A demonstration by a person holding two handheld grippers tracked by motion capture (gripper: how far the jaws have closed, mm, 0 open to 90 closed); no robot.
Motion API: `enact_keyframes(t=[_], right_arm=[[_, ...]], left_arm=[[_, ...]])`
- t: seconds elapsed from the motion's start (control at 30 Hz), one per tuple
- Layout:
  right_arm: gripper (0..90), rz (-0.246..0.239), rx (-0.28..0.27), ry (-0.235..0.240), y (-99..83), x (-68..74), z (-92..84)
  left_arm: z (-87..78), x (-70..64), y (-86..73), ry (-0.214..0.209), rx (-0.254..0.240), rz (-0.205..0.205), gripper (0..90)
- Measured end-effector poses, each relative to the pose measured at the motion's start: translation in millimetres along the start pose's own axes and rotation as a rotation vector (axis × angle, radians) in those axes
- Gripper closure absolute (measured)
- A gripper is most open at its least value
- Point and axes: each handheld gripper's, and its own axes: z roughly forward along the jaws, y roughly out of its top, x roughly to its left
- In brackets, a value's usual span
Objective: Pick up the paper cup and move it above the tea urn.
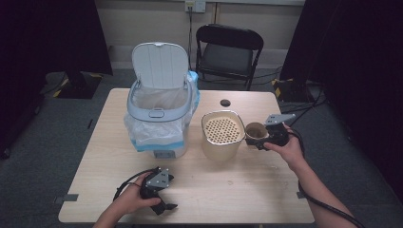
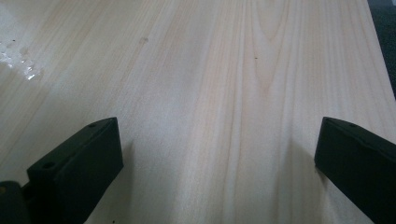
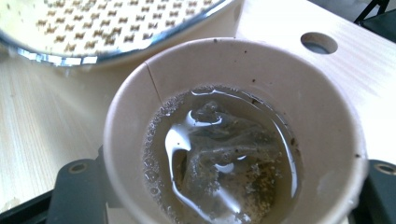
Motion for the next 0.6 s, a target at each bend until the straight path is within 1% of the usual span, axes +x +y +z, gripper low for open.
enact_keyframes(t=[0.23,0.3,0.47,0.6], right_arm=[[27.4,-0.015,0.01,-0.009,15.7,-9.9,-2.6],[27.5,-0.001,-0.001,-0.007,19.6,-13.5,-3.0],[27.5,-0.008,0.002,-0.027,29.9,-23.1,-3.8],[27.5,-0.004,0.002,-0.039,36.7,-32.6,-1.3]], left_arm=[[0.0,-0.1,0.1,0.002,0.001,0.002,0.0],[0.0,0.0,0.1,0.002,0.001,0.002,0.0],[0.1,0.0,0.1,0.0,0.001,0.002,0.0],[0.1,0.1,0.1,0.0,-0.001,0.003,0.0]])
